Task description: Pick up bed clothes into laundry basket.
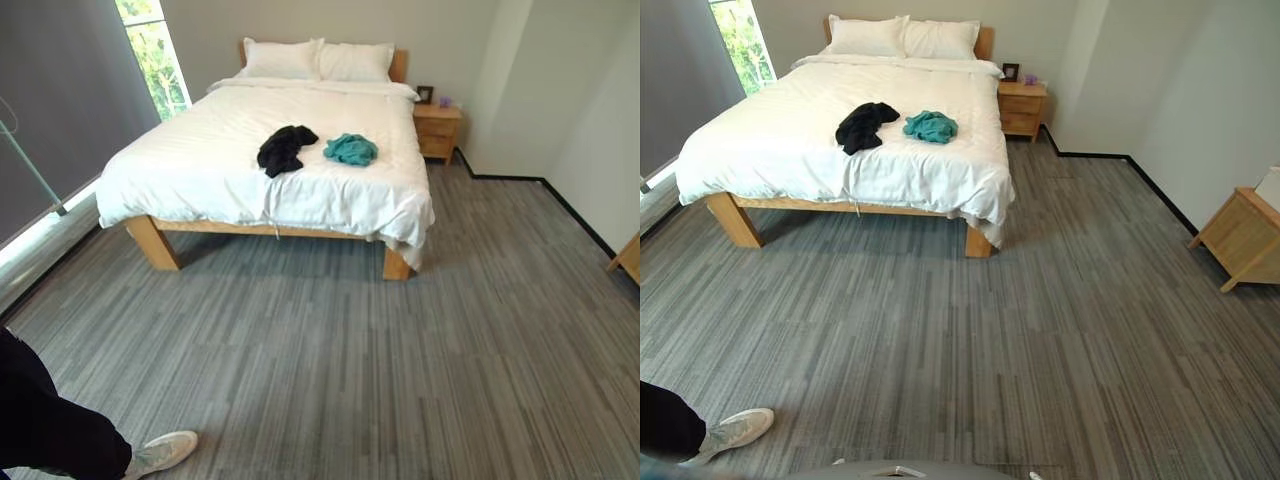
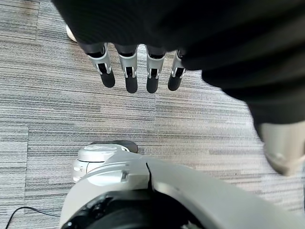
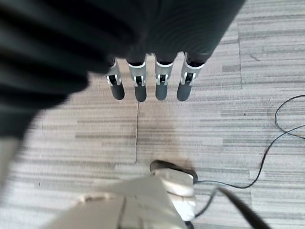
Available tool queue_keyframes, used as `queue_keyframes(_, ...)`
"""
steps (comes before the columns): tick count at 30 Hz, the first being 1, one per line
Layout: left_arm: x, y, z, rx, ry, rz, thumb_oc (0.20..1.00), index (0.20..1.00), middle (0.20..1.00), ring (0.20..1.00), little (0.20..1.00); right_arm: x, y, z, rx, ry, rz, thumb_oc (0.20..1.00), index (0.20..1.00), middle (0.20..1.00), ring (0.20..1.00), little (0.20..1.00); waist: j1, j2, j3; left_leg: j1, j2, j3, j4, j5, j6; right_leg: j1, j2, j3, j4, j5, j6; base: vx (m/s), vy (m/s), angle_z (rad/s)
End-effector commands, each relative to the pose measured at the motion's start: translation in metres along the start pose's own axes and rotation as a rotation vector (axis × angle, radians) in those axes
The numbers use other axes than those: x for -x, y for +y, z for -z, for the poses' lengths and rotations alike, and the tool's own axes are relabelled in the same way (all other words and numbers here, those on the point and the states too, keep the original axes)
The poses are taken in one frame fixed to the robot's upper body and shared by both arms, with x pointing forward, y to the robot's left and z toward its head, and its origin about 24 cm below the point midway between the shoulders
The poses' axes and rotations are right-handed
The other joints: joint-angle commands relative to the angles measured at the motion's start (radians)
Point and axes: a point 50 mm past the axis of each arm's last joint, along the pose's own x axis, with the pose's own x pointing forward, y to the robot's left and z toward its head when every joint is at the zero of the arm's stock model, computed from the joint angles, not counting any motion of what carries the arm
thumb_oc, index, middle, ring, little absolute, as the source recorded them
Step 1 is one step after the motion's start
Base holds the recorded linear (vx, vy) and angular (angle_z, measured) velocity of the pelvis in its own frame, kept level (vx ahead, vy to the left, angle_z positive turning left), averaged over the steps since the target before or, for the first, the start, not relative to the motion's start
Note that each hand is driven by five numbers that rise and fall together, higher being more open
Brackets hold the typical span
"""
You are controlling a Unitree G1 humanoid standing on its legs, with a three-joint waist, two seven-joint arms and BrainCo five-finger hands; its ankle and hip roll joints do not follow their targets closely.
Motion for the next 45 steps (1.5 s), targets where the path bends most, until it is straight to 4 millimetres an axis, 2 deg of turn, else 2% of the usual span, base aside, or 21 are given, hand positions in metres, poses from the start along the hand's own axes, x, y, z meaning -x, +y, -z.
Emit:
queue_keyframes(1,-0.002,-0.006,-0.017,-0.074,-0.029,0.021,1.0,1.0,1.0,1.0,1.0,-0.001,-0.009,-0.018,0.013,-0.037,0.023,1.0,1.0,1.0,1.0,1.0,-0.011,-0.01,0.017,0.03,0.066,0.005,-0.119,0.084,-0.06,0.131,-0.076,-0.003,-0.27,0.152,0.117,0.01,0.013,-0.18)
queue_keyframes(5,-0.002,-0.006,-0.018,-0.031,-0.028,0.039,1.0,1.0,1.0,1.0,1.0,-0.002,-0.009,-0.031,-0.023,-0.079,0.012,1.0,1.0,1.0,1.0,1.0,-0.017,-0.01,0.014,0.032,0.067,0.015,-0.119,0.081,-0.061,0.126,-0.076,0.005,-0.27,0.155,0.12,0.0,0.015,-0.19)
queue_keyframes(7,-0.003,-0.008,-0.026,-0.071,-0.06,0.059,1.0,1.0,1.0,1.0,1.0,-0.002,-0.01,-0.039,-0.056,-0.105,-0.003,1.0,1.0,1.0,1.0,1.0,-0.022,-0.009,0.021,0.027,0.068,0.02,-0.119,0.08,-0.06,0.118,-0.076,0.014,-0.27,0.157,0.12,-0.01,0.009,-0.03)
queue_keyframes(8,-0.003,-0.008,-0.038,-0.109,-0.103,0.06,1.0,1.0,1.0,1.0,1.0,-0.002,-0.013,-0.046,-0.067,-0.124,0.0,1.0,1.0,1.0,1.0,1.0,-0.022,-0.009,0.03,0.023,0.068,0.02,-0.119,0.081,-0.06,0.113,-0.077,0.015,-0.27,0.159,0.119,-0.07,0.019,-0.11)
queue_keyframes(9,-0.002,-0.007,-0.072,-0.077,-0.226,0.063,1.0,1.0,1.0,1.0,1.0,0.001,-0.021,-0.075,-0.154,-0.23,0.005,1.0,1.0,1.0,1.0,1.0,-0.019,-0.006,0.048,0.011,0.067,0.013,-0.119,0.085,-0.059,0.104,-0.079,0.012,-0.27,0.166,0.118,-0.08,0.03,-0.09)
queue_keyframes(11,0.003,-0.003,-0.097,0.03,-0.338,0.076,1.0,1.0,1.0,1.0,1.0,0.009,-0.031,-0.109,-0.259,-0.391,-0.009,1.0,1.0,1.0,1.0,1.0,-0.024,-0.001,0.058,0.004,0.066,0.013,-0.119,0.088,-0.06,0.095,-0.078,0.014,-0.27,0.171,0.122,-0.05,0.032,-0.01)
queue_keyframes(13,0.012,0.004,-0.125,0.039,-0.472,0.078,1.0,1.0,1.0,1.0,1.0,0.019,-0.042,-0.131,-0.313,-0.52,-0.009,1.0,1.0,1.0,1.0,1.0,-0.025,0.0,0.061,-0.001,0.066,0.016,-0.119,0.092,-0.06,0.09,-0.078,0.015,-0.27,0.172,0.126,0.0,0.0,0.0)
queue_keyframes(14,0.021,0.008,-0.141,0.069,-0.557,0.09,1.0,1.0,1.0,1.0,1.0,0.027,-0.046,-0.143,-0.344,-0.593,-0.015,1.0,1.0,1.0,1.0,1.0,-0.026,0.002,0.062,-0.001,0.066,0.017,-0.119,0.093,-0.061,0.089,-0.078,0.013,-0.27,0.172,0.128,0.0,0.0,0.0)
queue_keyframes(17,0.065,0.033,-0.189,0.168,-0.866,0.083,1.0,1.0,1.0,1.0,1.0,0.064,-0.056,-0.18,-0.395,-0.862,-0.043,1.0,1.0,1.0,1.0,1.0,-0.026,0.0,0.068,0.001,0.065,0.015,-0.119,0.092,-0.062,0.09,-0.079,0.014,-0.27,0.173,0.133,0.0,0.0,0.0)
queue_keyframes(19,0.088,0.044,-0.203,0.12,-0.984,0.065,1.0,1.0,1.0,1.0,1.0,0.081,-0.055,-0.19,-0.406,-0.962,-0.073,1.0,1.0,1.0,1.0,1.0,-0.025,-0.002,0.067,-0.004,0.065,0.014,-0.119,0.094,-0.061,0.086,-0.081,0.015,-0.27,0.175,0.135,0.0,0.0,0.0)
queue_keyframes(20,0.112,0.053,-0.217,0.043,-1.103,0.009,1.0,1.0,1.0,1.0,1.0,0.098,-0.052,-0.197,-0.401,-1.052,-0.124,1.0,1.0,1.0,1.0,1.0,-0.023,-0.006,0.067,-0.001,0.063,0.013,-0.119,0.09,-0.059,0.09,-0.083,0.016,-0.27,0.172,0.136,0.0,0.0,0.0)
queue_keyframes(21,0.112,0.053,-0.216,0.042,-1.101,0.009,1.0,1.0,1.0,1.0,1.0,0.098,-0.052,-0.196,-0.4,-1.05,-0.125,1.0,1.0,1.0,1.0,1.0,-0.023,-0.007,0.066,0.0,0.063,0.013,-0.119,0.089,-0.059,0.091,-0.083,0.016,-0.27,0.171,0.136,0.04,0.026,-0.04)
queue_keyframes(22,0.135,0.057,-0.226,-0.034,-1.209,-0.042,1.0,1.0,1.0,1.0,1.0,0.103,-0.046,-0.195,-0.444,-1.082,-0.186,1.0,1.0,1.0,1.0,1.0,-0.02,-0.013,0.065,0.005,0.061,0.015,-0.119,0.083,-0.058,0.096,-0.085,0.016,-0.27,0.168,0.138,0.03,0.016,-0.02)
queue_keyframes(25,0.154,0.06,-0.228,0.001,-1.297,-0.06,1.0,1.0,1.0,1.0,1.0,0.121,-0.039,-0.202,-0.351,-1.157,-0.204,1.0,1.0,1.0,1.0,1.0,-0.015,-0.018,0.068,0.01,0.061,0.02,-0.119,0.075,-0.056,0.1,-0.087,0.018,-0.27,0.167,0.138,0.02,0.009,-0.03)
queue_keyframes(27,0.157,0.059,-0.227,0.035,-1.32,-0.053,1.0,1.0,1.0,1.0,1.0,0.13,-0.036,-0.206,-0.341,-1.208,-0.216,1.0,1.0,1.0,1.0,1.0,-0.012,-0.02,0.071,0.012,0.06,0.023,-0.119,0.072,-0.055,0.1,-0.088,0.02,-0.27,0.166,0.139,0.0,0.012,-0.06)
queue_keyframes(29,0.14,0.051,-0.221,0.097,-1.251,-0.04,1.0,1.0,1.0,1.0,1.0,0.127,-0.035,-0.205,-0.353,-1.206,-0.186,1.0,1.0,1.0,1.0,1.0,-0.012,-0.02,0.076,0.009,0.057,0.022,-0.119,0.072,-0.053,0.095,-0.091,0.023,-0.27,0.167,0.139,-0.01,0.023,-0.09)
queue_keyframes(31,0.139,0.056,-0.216,0.121,-1.242,-0.068,1.0,1.0,1.0,1.0,1.0,0.132,-0.037,-0.206,-0.344,-1.226,-0.155,1.0,1.0,1.0,1.0,1.0,-0.013,-0.018,0.077,0.009,0.057,0.023,-0.119,0.069,-0.052,0.095,-0.092,0.025,-0.27,0.166,0.139,0.01,0.014,-0.04)
queue_keyframes(34,0.131,0.062,-0.207,0.284,-1.205,-0.046,1.0,1.0,1.0,1.0,1.0,0.142,-0.038,-0.212,-0.367,-1.286,-0.155,1.0,1.0,1.0,1.0,1.0,-0.016,-0.017,0.081,0.01,0.057,0.025,-0.119,0.07,-0.051,0.091,-0.092,0.03,-0.27,0.168,0.138,0.01,0.001,-0.04)
queue_keyframes(36,0.131,0.063,-0.206,0.293,-1.203,-0.058,1.0,1.0,1.0,1.0,1.0,0.143,-0.037,-0.213,-0.378,-1.294,-0.155,1.0,1.0,1.0,1.0,1.0,-0.015,-0.017,0.083,0.014,0.057,0.029,-0.119,0.067,-0.049,0.094,-0.094,0.031,-0.27,0.169,0.137,0.01,0.003,-0.02)
queue_keyframes(43,0.147,0.076,-0.213,0.263,-1.278,-0.117,1.0,1.0,1.0,1.0,1.0,0.153,-0.03,-0.228,-0.189,-1.335,-0.145,1.0,1.0,1.0,1.0,1.0,0.003,-0.022,0.092,0.033,0.045,0.043,-0.115,0.046,-0.034,0.11,-0.111,0.033,-0.26,0.172,0.15,0.04,0.044,-0.06)
queue_keyframes(45,0.155,0.088,-0.217,0.239,-1.313,-0.181,1.0,1.0,1.0,1.0,1.0,0.157,-0.031,-0.232,-0.229,-1.363,-0.177,1.0,1.0,1.0,1.0,1.0,0.008,-0.02,0.108,0.029,0.033,0.042,-0.103,0.032,-0.016,0.062,-0.141,0.045,-0.143,0.148,0.161,0.04,0.154,-0.05)
